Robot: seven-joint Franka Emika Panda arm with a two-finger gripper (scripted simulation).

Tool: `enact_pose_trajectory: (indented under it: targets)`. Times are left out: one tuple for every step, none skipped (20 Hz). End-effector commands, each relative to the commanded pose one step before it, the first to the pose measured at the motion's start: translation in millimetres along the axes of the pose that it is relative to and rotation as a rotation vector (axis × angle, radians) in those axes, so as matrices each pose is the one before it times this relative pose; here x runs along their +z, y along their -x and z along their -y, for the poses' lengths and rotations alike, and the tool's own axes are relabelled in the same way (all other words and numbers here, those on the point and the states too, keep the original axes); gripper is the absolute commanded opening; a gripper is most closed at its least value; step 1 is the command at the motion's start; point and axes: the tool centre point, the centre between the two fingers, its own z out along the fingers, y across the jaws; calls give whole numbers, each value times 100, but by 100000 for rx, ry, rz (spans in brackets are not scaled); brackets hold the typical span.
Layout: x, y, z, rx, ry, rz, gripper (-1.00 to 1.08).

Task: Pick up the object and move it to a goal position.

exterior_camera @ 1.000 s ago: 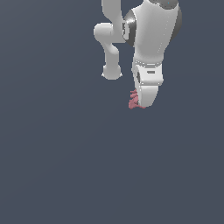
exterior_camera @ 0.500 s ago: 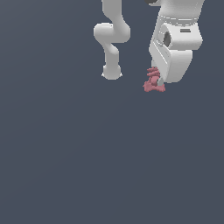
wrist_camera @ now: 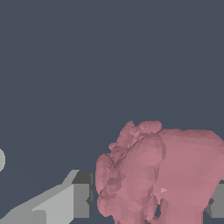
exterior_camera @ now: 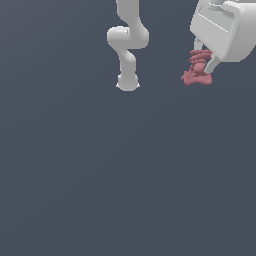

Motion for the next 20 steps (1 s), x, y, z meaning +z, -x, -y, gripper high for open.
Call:
enact_pose_trajectory:
  targets:
    - [-1487, -638, -153, 102, -77, 17, -100]
    - [-492, -202, -68, 48, 1, 7, -100]
    - [-451, -208, -56, 0, 0, 0, -100]
    - [-412, -190, -54, 0, 0, 0, -100]
    - [-373, -150, -61, 47, 0, 12, -100]
    - [-340, -156, -50, 0, 0, 0, -100]
    - [-309, -141, -47, 0, 0, 0, -100]
    - [-279, -128, -43, 0, 0, 0, -100]
    - [-251, -115, -40, 0, 0, 0, -100]
    - [-223, -102, -36, 0, 0, 0, -100]
    - [-196, -89, -33, 0, 0, 0, -100]
    - [-170, -77, -30, 0, 0, 0, -100]
    - [-145, -64, -28, 0, 0, 0, -100]
    - [-120, -52, -26, 0, 0, 0, -100]
    - [-91, -77, -15, -30, 5, 38, -100]
    - [-72, -28, -21, 0, 0, 0, -100]
    - [-50, -17, -19, 0, 0, 0, -100]
    - [-31, -41, -3, -47, 6, 11, -100]
    - [-13, -1, -11, 0, 0, 0, -100]
    - [-3, 0, -4, 0, 0, 0, -100]
